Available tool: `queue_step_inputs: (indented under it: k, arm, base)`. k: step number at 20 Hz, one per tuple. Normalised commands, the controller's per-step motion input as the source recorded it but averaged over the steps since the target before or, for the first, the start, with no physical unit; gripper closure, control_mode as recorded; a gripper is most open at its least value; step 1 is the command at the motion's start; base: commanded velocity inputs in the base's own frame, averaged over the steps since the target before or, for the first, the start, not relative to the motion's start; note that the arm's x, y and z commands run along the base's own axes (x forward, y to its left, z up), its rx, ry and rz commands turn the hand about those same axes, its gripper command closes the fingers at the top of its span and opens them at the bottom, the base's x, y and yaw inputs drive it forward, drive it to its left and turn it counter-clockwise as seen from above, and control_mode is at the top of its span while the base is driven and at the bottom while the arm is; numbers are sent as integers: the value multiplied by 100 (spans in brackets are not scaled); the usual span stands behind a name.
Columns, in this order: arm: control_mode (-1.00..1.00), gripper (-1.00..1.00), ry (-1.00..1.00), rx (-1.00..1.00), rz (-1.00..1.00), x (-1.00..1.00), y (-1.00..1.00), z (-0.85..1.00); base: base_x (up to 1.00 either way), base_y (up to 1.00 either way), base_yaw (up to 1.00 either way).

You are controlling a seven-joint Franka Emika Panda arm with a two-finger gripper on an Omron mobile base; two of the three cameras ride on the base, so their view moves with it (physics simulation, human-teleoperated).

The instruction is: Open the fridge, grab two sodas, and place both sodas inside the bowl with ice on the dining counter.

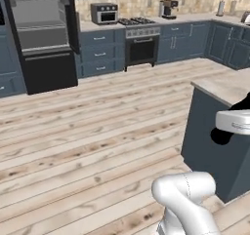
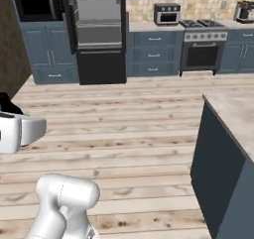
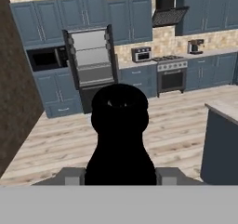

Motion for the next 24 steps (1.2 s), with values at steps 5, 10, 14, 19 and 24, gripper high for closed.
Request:
queue_step_inputs:
  k: [5,10,14,19,24]
  arm:
    - [100,100,0,0,0,0,0,0]
    - [100,100,0,0,0,0,0,0]
    - [100,100,0,0,0,0,0,0]
    - [100,100,0,0,0,0,0,0]
    - [100,100,0,0,0,0,0,0]
  base:
    - [-100,-80,-4]
    - [-94,-99,-2]
    - [-54,-100,-1]
    - [-25,-100,0]
    - [0,-100,0]
